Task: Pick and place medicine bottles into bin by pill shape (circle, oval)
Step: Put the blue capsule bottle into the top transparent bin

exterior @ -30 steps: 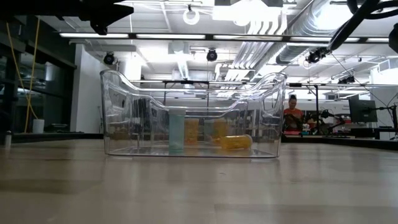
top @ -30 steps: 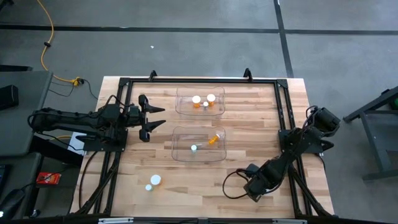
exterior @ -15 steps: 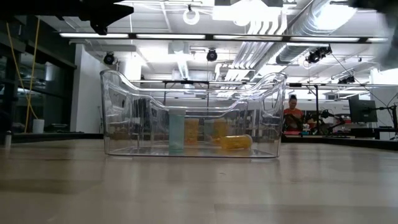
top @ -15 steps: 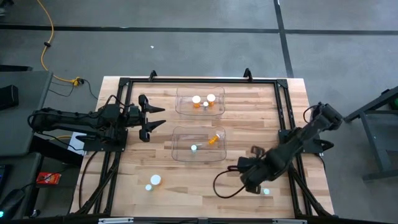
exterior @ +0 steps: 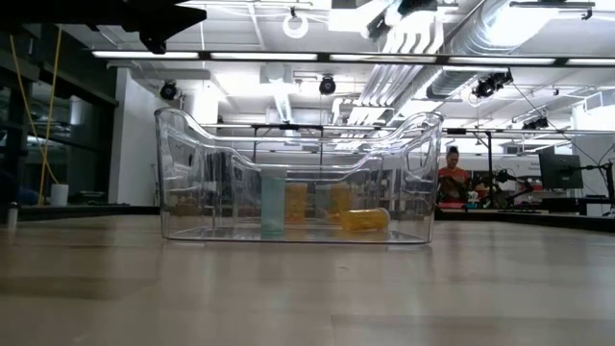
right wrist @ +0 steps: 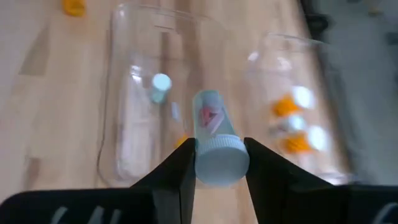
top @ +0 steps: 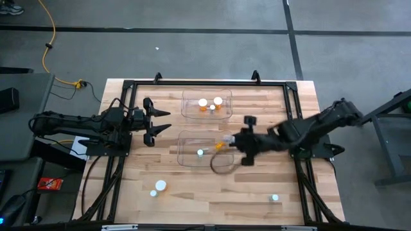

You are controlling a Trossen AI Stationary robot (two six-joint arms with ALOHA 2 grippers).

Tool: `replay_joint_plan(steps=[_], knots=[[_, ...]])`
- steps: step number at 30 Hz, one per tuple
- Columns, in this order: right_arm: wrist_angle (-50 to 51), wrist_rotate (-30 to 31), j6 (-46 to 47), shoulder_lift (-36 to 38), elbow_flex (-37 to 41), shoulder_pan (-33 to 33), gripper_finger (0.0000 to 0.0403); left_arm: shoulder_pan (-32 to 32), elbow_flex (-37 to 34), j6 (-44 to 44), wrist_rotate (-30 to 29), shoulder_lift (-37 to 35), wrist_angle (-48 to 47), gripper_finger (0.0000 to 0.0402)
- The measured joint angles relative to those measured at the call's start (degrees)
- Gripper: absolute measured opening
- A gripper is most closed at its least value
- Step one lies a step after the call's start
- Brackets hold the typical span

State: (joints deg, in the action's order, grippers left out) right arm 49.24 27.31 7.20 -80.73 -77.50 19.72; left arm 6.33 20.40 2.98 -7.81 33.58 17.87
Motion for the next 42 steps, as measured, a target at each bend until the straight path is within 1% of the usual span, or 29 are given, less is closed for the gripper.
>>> replay_joint_plan(steps=[3,4,5,8,9,13,15,20,25,28,30,36,37,38,40,42], knots=[[-12.2,-12.4,-6.2,1.7,8.1,-7.9,0.0100,0.0,0.0,0.0,0.0,0.0,0.0,0.0216],[-15.9,-15.1,-8.3,2.1,10.7,-10.3,0.0100,0.0,0.0,0.0,0.0,0.0,0.0,0.0216],[-19.8,-16.7,-10.1,2.4,12.9,-12.5,0.0100,0.0,0.0,0.1,0.0,0.0,0.0,0.0216],[-33.6,-17.9,-14.8,2.8,17.9,-17.8,0.0100,0.0,0.0,0.2,0.0,0.0,0.0,0.0216],[-38.7,-19.3,-16.1,2.8,19.4,-19.3,0.0100,0.0,0.0,0.2,0.0,0.0,0.0,0.0216],[-57.3,-29.8,-18.7,2.5,24.5,-23.8,0.0100,0.0,0.0,0.2,0.0,0.0,0.9,0.0216],[-63.1,-32.0,-18.6,2.5,26.7,-24.9,0.0100,0.0,0.0,0.6,0.0,0.0,1.4,0.0216],[-71.1,-31.9,-17.0,2.5,31.2,-25.1,0.0100,0.0,0.1,1.7,0.0,1.7,1.9,0.0216],[-77.2,-31.9,-17.3,2.4,35.1,-24.2,0.0101,0.0,0.1,2.6,-0.2,6.8,5.6,0.0216],[-77.8,-31.9,-16.5,2.4,35.1,-24.6,0.0101,0.0,0.1,2.8,-0.2,9.8,9.5,0.0216],[-77.5,-31.8,-16.2,2.4,35.1,-24.7,0.0101,0.0,0.1,3.1,-0.2,10.9,10.1,0.0216],[-77.4,-31.8,-16.6,2.4,35.1,-24.6,0.0101,0.0,0.1,3.8,-0.2,11.5,10.5,0.0216],[-77.4,-31.1,-16.5,2.4,35.1,-24.6,0.0101,0.0,0.1,3.8,-0.2,11.5,10.5,0.0216],[-77.4,-29.1,-15.7,2.4,35.1,-24.6,0.0101,0.0,0.1,3.7,-0.2,11.5,10.5,0.0216],[-76.6,-22.2,-13.2,2.4,35.1,-24.6,0.0101,0.0,0.1,3.6,-0.3,11.5,10.5,0.0216],[-73.2,-14.7,-11.2,2.4,35.1,-25.0,0.0101,0.0,0.1,3.6,-0.3,11.5,10.5,0.0216]])
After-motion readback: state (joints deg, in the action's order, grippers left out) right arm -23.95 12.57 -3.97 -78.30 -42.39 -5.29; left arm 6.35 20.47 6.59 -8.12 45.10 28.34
